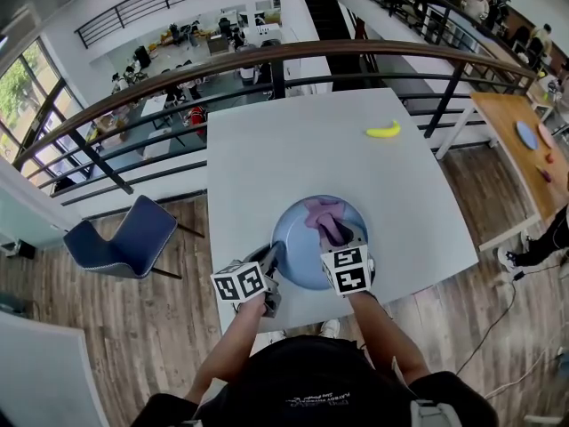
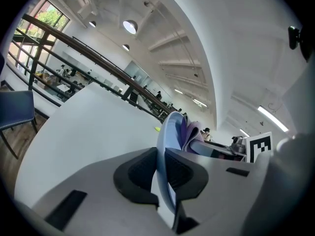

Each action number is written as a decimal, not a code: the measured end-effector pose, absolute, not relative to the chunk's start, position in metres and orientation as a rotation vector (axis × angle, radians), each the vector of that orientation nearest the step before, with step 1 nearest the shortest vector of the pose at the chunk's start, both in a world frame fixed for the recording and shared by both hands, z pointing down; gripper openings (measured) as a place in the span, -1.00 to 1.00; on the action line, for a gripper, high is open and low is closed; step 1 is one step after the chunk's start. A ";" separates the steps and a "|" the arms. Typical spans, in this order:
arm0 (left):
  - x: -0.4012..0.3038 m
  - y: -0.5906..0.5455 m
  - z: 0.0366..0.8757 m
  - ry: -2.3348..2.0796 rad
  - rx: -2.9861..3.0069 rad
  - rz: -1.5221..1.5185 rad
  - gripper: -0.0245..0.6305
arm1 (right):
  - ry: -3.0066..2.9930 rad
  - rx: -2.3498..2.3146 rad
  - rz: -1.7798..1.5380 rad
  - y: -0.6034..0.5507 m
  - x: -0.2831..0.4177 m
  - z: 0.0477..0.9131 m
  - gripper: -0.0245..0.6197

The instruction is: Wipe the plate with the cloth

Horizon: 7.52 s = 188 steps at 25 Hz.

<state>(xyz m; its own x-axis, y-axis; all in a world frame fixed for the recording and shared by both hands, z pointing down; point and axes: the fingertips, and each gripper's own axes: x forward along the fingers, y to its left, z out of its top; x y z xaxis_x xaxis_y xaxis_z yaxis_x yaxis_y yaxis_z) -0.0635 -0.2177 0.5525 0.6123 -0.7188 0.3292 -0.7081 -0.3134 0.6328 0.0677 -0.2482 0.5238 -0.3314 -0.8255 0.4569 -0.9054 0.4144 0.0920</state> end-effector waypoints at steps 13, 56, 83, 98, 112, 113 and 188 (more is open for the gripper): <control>-0.068 -0.226 0.556 -1.148 2.050 -0.019 -0.81 | -2.228 1.518 0.255 -0.249 0.083 0.522 -0.58; -0.085 -0.225 0.540 -1.186 2.056 -0.067 -0.79 | -2.291 1.310 0.253 -0.233 0.042 0.533 -0.58; -0.097 -0.243 0.529 -1.249 2.074 -0.096 -0.82 | -2.476 1.250 0.289 -0.225 -0.002 0.497 -0.58; -0.109 -0.244 0.522 -1.264 2.058 -0.157 -0.82 | -2.481 1.015 0.366 -0.195 -0.060 0.527 -0.58; -0.115 -0.242 0.517 -1.260 2.058 -0.194 -0.81 | -2.400 1.025 0.318 -0.199 -0.036 0.536 -0.56; -0.116 -0.242 0.516 -1.261 2.055 -0.199 -0.80 | -2.398 1.033 0.320 -0.200 -0.034 0.537 -0.56; -0.085 -0.231 0.628 -1.142 1.868 -0.017 -0.79 | -2.472 1.571 0.162 -0.211 0.089 0.520 -0.56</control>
